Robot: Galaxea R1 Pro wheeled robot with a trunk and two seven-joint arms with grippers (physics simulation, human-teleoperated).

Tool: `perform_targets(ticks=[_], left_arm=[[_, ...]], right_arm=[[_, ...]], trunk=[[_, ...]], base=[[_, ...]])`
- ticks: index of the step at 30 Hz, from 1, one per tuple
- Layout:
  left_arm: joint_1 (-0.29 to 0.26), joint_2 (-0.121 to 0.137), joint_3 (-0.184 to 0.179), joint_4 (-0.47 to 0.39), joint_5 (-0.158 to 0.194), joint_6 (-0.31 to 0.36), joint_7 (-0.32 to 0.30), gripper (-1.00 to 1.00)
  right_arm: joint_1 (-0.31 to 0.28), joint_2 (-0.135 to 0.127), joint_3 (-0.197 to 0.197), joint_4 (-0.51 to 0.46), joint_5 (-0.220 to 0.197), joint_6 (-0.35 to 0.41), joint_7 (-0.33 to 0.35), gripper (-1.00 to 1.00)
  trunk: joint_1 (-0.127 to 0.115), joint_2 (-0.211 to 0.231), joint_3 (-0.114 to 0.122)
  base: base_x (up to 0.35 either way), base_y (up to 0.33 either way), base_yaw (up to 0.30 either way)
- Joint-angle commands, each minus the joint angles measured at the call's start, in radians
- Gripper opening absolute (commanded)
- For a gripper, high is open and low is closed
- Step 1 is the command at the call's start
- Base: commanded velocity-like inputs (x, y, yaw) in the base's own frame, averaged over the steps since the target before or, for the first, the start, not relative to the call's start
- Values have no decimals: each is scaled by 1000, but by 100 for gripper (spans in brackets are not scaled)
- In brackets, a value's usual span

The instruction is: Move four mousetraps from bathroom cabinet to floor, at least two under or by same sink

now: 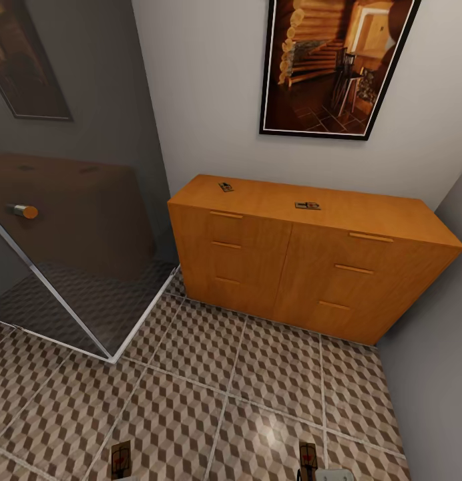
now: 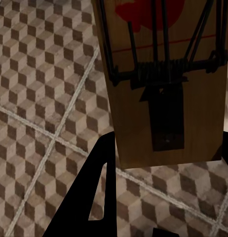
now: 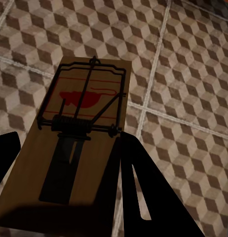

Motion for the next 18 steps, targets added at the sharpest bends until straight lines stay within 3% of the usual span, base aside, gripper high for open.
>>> perform_targets(ticks=[1, 18], left_arm=[[-1, -1, -8, 3, 0, -3, 8, -100], [-1, -1, -8, 3, 0, -3, 8, -100]], right_arm=[[-1, 0, 3, 1, 7, -1, -5, -100], [-1, 0, 3, 1, 7, -1, -5, -100]], trunk=[[0, 0, -1], [0, 0, -1]], base=[[0, 0, 0], [0, 0, 0]])
